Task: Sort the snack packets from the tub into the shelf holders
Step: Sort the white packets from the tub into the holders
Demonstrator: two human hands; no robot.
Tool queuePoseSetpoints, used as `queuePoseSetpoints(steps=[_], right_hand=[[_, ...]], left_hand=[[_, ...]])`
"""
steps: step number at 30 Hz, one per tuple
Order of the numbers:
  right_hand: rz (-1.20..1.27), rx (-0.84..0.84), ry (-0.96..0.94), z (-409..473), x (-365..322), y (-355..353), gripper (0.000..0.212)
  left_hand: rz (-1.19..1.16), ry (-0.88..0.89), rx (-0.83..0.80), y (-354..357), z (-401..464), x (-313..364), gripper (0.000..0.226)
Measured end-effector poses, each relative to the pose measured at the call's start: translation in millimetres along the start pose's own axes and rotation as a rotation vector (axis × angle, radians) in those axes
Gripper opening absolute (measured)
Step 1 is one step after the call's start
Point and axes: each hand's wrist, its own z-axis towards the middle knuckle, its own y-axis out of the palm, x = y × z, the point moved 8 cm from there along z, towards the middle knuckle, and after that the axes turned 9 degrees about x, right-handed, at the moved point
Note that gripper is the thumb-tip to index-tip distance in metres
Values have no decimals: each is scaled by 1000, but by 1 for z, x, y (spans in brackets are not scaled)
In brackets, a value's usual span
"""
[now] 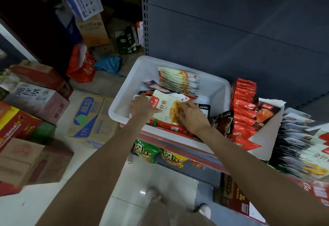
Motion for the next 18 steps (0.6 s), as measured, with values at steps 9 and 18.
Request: queuePoseSetpoints(steps=[9,18], right_hand=[[465,251,75,-2,20,-54,31],[1059,479,225,-71,119,-143,5]], left_hand=[[-485,319,124,-40,-38,57,17],[-887,328,54,-30,-99,175,24]])
